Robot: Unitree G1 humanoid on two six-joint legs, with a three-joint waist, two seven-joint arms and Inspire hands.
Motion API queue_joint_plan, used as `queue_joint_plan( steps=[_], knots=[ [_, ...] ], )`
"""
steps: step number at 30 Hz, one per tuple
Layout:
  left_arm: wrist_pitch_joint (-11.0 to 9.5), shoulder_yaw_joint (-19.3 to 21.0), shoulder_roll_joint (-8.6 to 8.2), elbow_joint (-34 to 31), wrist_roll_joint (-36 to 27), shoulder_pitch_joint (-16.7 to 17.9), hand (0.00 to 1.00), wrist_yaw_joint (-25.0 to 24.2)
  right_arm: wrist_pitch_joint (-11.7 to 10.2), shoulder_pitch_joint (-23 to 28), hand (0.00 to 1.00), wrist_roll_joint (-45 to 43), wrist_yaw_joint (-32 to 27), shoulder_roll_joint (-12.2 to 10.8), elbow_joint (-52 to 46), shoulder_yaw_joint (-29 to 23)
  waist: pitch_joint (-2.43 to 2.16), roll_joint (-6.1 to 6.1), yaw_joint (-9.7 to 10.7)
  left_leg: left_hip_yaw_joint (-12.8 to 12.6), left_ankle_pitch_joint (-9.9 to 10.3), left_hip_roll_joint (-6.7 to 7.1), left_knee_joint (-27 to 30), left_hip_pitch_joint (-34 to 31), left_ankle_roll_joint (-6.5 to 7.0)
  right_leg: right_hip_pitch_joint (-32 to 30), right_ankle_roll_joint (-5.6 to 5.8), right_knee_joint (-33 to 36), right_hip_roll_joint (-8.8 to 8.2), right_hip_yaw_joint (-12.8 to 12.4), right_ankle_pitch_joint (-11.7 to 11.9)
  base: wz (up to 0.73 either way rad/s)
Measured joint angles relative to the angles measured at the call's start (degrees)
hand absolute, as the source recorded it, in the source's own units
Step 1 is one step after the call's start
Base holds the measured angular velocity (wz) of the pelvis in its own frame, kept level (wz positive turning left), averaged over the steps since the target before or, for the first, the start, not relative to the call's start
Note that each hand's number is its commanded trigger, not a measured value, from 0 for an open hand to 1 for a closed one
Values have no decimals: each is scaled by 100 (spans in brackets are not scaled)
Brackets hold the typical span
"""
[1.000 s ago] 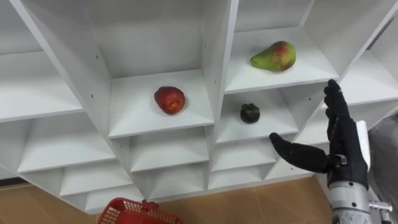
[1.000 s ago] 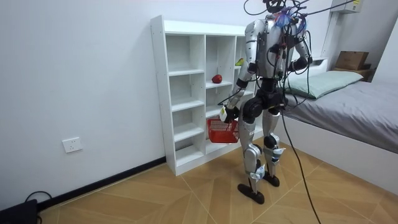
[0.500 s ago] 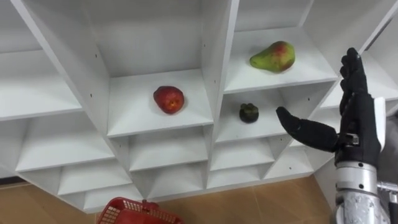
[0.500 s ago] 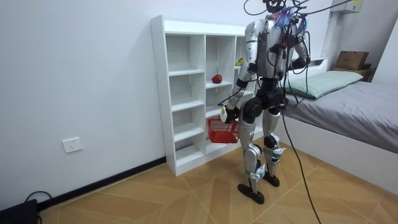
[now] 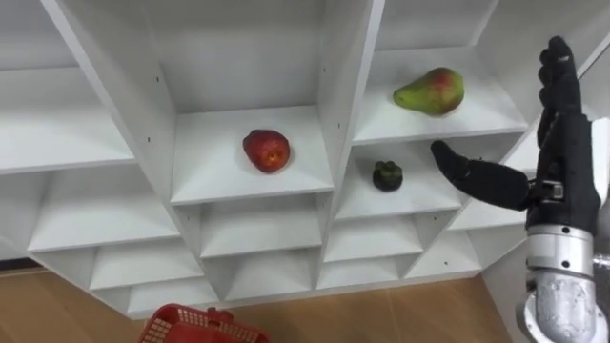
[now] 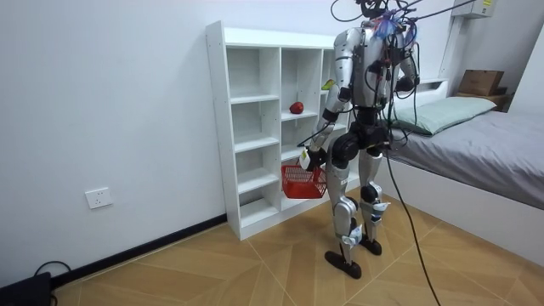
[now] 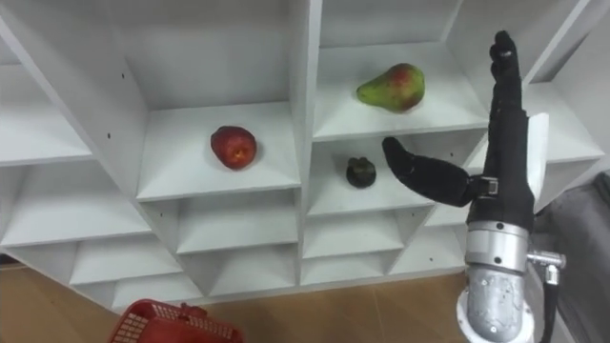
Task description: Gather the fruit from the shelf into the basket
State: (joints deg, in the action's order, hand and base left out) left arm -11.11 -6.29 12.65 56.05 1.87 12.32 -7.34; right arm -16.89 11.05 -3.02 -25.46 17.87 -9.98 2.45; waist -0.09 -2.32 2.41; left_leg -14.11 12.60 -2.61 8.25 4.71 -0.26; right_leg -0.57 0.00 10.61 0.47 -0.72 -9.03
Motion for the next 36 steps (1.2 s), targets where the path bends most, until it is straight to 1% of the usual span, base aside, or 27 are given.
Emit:
queue_joint_plan(
  steps=[2,5,8,12,14,17,19,24,26,29,36],
  knots=[
    [0,0,0,2,0,-7,100,67,-37,-53,0,-2,9,42,0,-9,9,-20,-9,10,0,-5,3,11,0,22,-3,-2,-16,127,2,5],
    [0,2,1,1,3,-20,100,83,-57,-58,0,-191,91,44,0,-25,24,-38,-38,11,0,-5,5,10,0,22,-4,-2,-32,225,3,0],
    [17,49,-1,-3,10,-31,100,70,-55,-100,0,-340,273,45,5,-103,39,-67,-58,21,-1,-4,6,2,1,18,-7,5,-39,257,4,0],
    [129,165,0,-5,35,-29,100,56,-46,-116,0,-414,486,56,5,-249,33,-97,-84,32,-1,-4,23,-2,1,27,-9,8,-41,258,6,0],
    [152,199,1,-6,58,-28,100,47,1,-211,0,-389,644,69,5,-397,35,-110,-90,59,-1,0,37,-7,1,21,-8,6,-48,267,6,0],
    [177,224,3,-11,107,-27,100,23,39,-425,0,-352,690,89,5,-570,36,-118,-100,101,-1,2,38,-4,1,40,-8,-13,-45,284,6,4],
    [192,254,3,-37,120,-15,100,-5,45,-446,0,-349,688,90,12,-622,37,-117,-95,170,-1,9,37,-10,1,44,-8,-27,-45,296,6,2],
    [206,321,2,-99,257,-9,100,-68,78,-504,0,-332,831,96,43,-622,37,-117,-107,252,-1,9,37,-20,1,79,-16,-84,-42,331,15,4],
    [214,348,2,-97,280,-34,100,-68,74,-647,0,-245,945,118,233,-623,33,-124,-87,340,-1,13,37,-26,1,92,-16,-86,-48,401,15,9],
    [214,372,2,-97,287,-35,100,-69,92,-791,0,-172,1059,213,564,-631,29,-131,-100,363,-1,12,38,-30,1,109,-16,-87,-50,426,15,5],
    [214,437,1,-96,381,-25,100,-65,96,-950,0,-48,1298,223,843,-762,32,-128,-94,420,-2,13,46,-52,0,119,-17,-89,-58,483,16,3]
  ],
)
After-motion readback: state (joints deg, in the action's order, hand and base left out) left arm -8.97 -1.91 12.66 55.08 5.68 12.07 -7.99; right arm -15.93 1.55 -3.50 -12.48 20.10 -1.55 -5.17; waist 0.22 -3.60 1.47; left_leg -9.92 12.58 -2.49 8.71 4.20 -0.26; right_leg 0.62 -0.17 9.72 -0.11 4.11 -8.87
